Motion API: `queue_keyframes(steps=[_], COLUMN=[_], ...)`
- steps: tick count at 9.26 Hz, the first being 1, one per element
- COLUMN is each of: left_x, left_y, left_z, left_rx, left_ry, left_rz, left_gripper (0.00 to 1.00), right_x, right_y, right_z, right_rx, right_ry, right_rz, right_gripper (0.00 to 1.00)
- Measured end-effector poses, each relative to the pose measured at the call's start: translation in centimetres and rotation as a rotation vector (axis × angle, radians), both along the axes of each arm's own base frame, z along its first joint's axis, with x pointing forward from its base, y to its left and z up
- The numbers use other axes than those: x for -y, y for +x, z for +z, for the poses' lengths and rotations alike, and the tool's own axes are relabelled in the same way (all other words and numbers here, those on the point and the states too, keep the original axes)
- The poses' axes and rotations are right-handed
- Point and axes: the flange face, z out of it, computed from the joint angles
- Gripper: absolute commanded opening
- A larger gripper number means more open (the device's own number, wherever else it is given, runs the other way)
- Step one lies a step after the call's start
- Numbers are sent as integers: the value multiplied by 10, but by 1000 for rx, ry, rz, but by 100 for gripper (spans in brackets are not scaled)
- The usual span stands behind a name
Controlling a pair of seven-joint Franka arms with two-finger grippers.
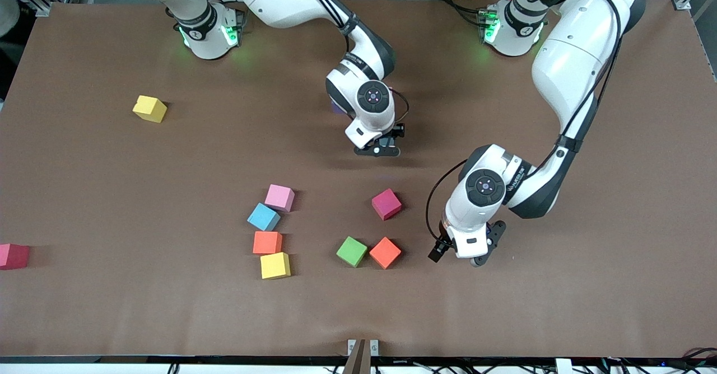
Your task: Form number 2 with 11 blocks
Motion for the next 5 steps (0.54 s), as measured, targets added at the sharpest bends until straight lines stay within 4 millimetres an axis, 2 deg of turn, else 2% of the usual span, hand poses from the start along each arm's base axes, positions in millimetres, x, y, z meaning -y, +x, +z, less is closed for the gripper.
queue_keyframes(steps=[5], left_x=[1], left_y=[0], left_z=[0], left_rx=[0], left_ry=[0], left_rz=[-1], left_gripper=[100], right_x=[-1], right_y=[2], right_z=[3], right_rx=[12], right_ry=[2], right_rz=[17], right_gripper=[100])
